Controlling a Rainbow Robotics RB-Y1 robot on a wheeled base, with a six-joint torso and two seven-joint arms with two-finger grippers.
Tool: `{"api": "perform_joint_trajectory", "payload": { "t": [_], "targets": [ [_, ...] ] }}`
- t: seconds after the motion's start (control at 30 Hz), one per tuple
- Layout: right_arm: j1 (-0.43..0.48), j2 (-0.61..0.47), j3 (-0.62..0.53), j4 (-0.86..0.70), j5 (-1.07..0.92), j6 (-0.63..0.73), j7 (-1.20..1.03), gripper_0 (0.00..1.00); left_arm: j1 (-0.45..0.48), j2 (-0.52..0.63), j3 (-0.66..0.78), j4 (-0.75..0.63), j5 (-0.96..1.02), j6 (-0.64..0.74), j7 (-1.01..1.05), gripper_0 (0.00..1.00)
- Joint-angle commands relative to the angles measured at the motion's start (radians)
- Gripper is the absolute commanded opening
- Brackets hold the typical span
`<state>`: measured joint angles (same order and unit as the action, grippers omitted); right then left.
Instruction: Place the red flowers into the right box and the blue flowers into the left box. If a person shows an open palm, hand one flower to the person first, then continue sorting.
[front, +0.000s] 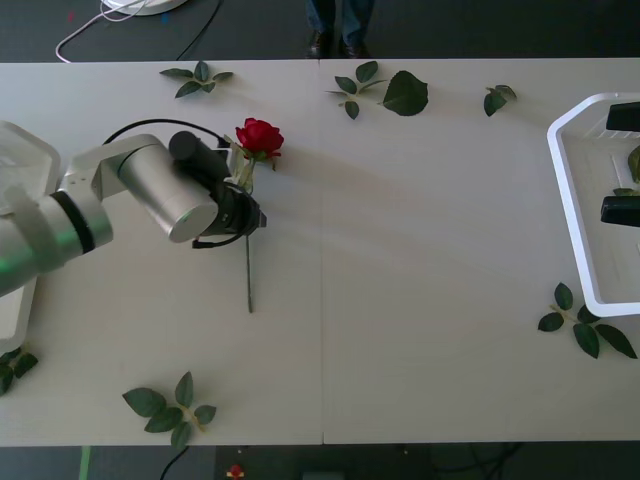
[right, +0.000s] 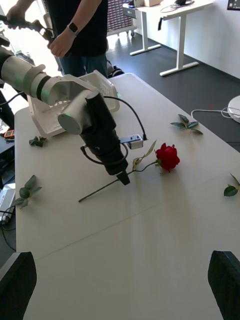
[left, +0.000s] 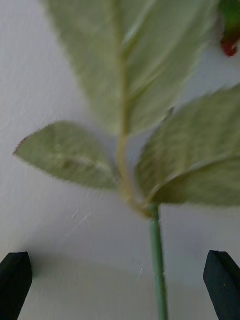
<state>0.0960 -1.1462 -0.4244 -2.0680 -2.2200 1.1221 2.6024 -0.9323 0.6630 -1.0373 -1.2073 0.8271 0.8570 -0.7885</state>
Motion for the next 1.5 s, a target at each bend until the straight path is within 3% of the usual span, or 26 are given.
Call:
{"api": "perform_joint_trajectory", "payload": {
  "t": [0.03, 0.13, 0.2, 0.23, 0.3, 0.33, 0.87, 1.03, 1.37, 1.5],
  "targets": [
    [0.007, -0.047, -0.017, -0.018, -0.014, 0.004, 0.027, 1.0, -0.051, -0.054, -0.004, 0.048, -0.01, -0.016, -0.009, 1.0],
    [0.007, -0.047, -0.017, -0.018, -0.014, 0.004, 0.027, 1.0, -0.051, -0.056, -0.018, 0.052, -0.019, -0.015, -0.018, 1.0],
    [0.007, -0.047, -0.017, -0.018, -0.014, 0.004, 0.027, 1.0, -0.049, -0.054, -0.032, 0.052, -0.029, -0.015, -0.02, 0.86],
    [0.007, -0.047, -0.017, -0.018, -0.014, 0.004, 0.027, 1.0, -0.051, -0.054, -0.041, 0.052, -0.037, -0.015, -0.021, 0.67],
    [0.007, -0.047, -0.017, -0.018, -0.014, 0.004, 0.027, 1.0, -0.051, -0.051, -0.056, 0.052, -0.052, -0.015, -0.023, 0.13],
    [0.007, -0.047, -0.017, -0.018, -0.014, 0.004, 0.027, 1.0, -0.051, -0.049, -0.061, 0.052, -0.057, -0.015, -0.023, 0.0],
    [0.007, -0.047, -0.017, -0.018, -0.014, 0.004, 0.027, 1.0, -0.057, -0.016, -0.03, 0.046, -0.079, -0.055, -0.024, 0.0],
    [0.007, -0.047, -0.017, -0.018, -0.014, 0.004, 0.027, 1.0, -0.057, 0.017, 0.137, -0.058, -0.079, -0.015, -0.029, 0.0],
    [0.007, -0.047, -0.017, -0.018, -0.014, 0.004, 0.027, 1.0, -0.051, 0.043, 0.649, -0.442, -0.008, 0.425, -0.049, 0.0],
    [0.007, -0.047, -0.017, -0.018, -0.014, 0.004, 0.027, 1.0, -0.016, 0.043, 0.755, -0.532, 0.089, 0.419, -0.12, 0.0]
  ]
}}
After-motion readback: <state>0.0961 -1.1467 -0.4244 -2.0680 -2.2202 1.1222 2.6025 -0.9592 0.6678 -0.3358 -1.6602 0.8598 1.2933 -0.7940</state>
